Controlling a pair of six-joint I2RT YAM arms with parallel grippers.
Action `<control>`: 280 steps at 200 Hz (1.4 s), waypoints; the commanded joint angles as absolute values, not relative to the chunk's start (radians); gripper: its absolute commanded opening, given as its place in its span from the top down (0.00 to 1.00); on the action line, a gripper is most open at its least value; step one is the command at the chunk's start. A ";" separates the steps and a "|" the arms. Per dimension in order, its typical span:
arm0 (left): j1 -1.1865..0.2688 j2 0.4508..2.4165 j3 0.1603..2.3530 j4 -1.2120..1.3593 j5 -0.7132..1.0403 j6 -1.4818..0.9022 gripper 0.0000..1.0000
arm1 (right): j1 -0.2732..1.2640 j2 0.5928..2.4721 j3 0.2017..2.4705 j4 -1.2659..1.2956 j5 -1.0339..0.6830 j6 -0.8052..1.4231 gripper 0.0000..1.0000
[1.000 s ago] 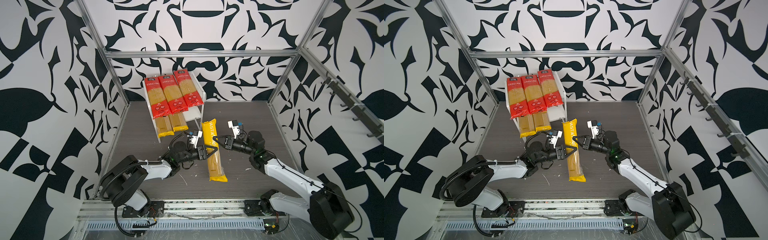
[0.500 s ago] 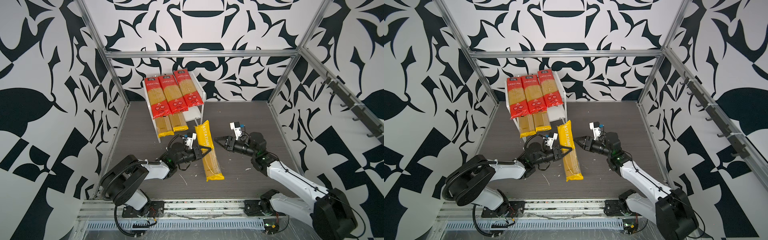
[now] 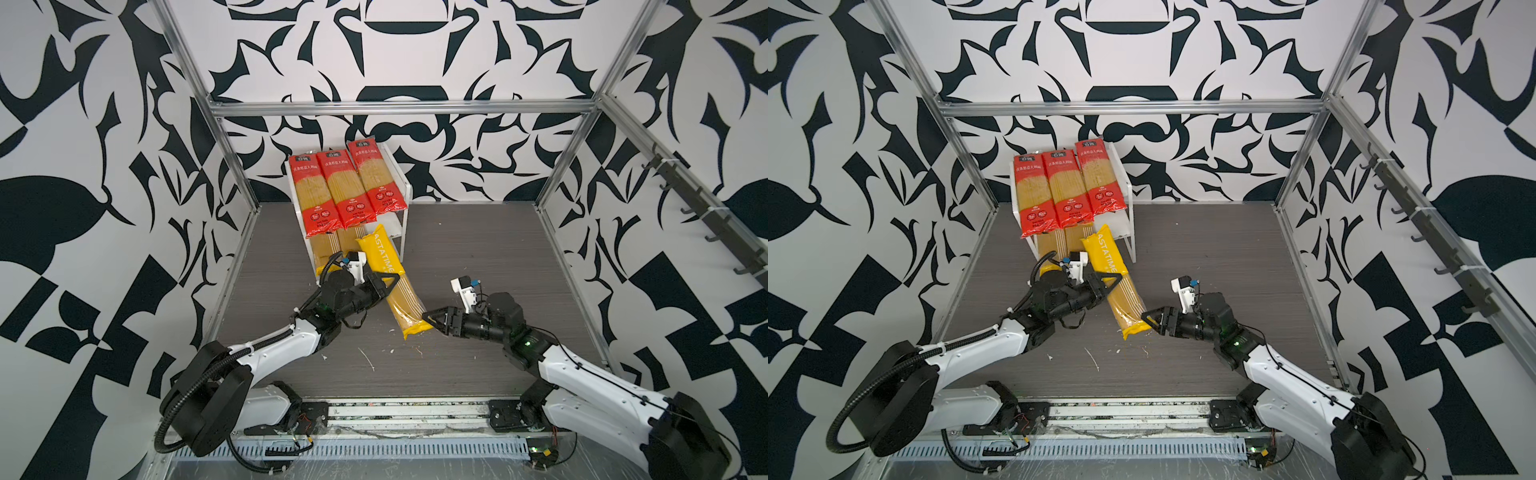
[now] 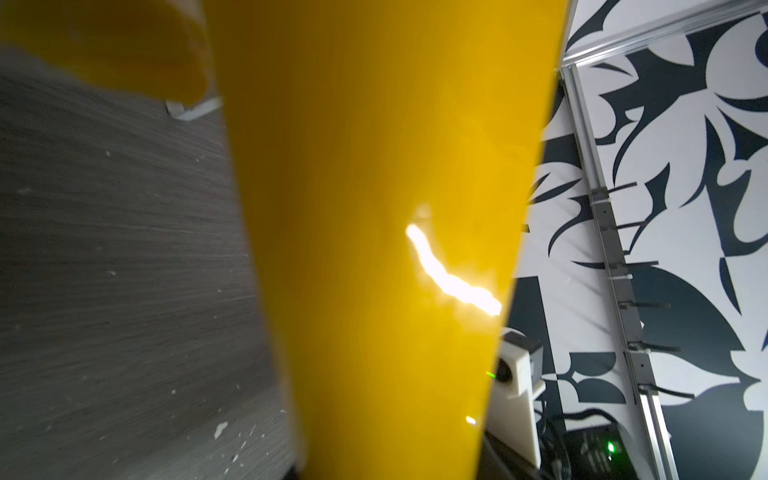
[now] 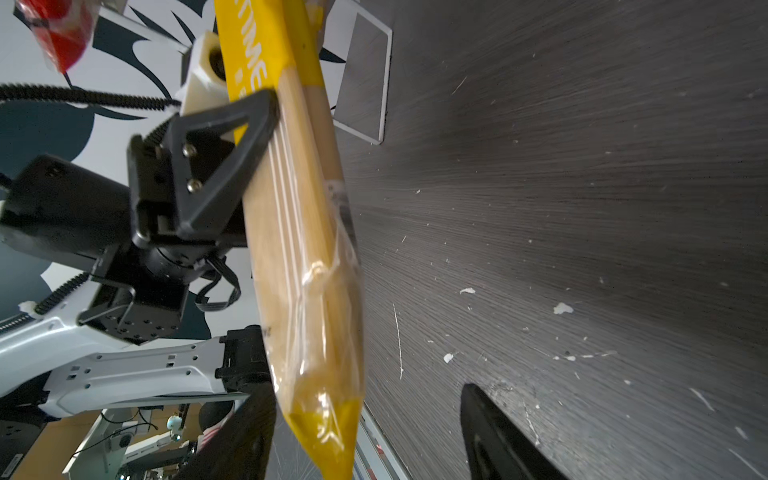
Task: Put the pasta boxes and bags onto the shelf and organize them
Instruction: 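Carry the yellow pack with both grippers to the shelf's lower level, then push the yellow pack under the shelf top and open both grippers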
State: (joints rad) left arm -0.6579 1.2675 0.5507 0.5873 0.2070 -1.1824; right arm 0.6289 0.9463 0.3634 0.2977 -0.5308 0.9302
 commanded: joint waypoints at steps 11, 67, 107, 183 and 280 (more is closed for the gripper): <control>-0.646 1.266 0.646 0.642 0.221 -1.194 0.78 | 0.675 1.068 0.411 0.511 -0.481 0.966 0.26; -0.605 1.340 0.722 0.596 0.270 -1.177 0.74 | 0.709 1.194 0.445 0.727 -0.380 1.012 0.47; -0.560 1.391 0.777 0.556 0.308 -1.178 0.70 | 0.709 1.273 0.454 0.861 -0.320 1.068 0.78; -0.521 1.392 0.813 0.501 0.335 -1.151 0.42 | 0.685 1.519 0.606 1.103 -0.239 1.189 0.94; -0.546 1.154 0.673 0.296 0.278 -1.118 0.32 | 0.608 1.773 0.926 1.023 -0.250 1.291 0.93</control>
State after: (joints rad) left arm -0.5167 1.2396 0.7055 0.3363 0.2531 -1.1358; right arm 0.6300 1.7557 0.8200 0.9649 -0.2943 1.2873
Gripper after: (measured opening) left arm 0.681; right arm 0.153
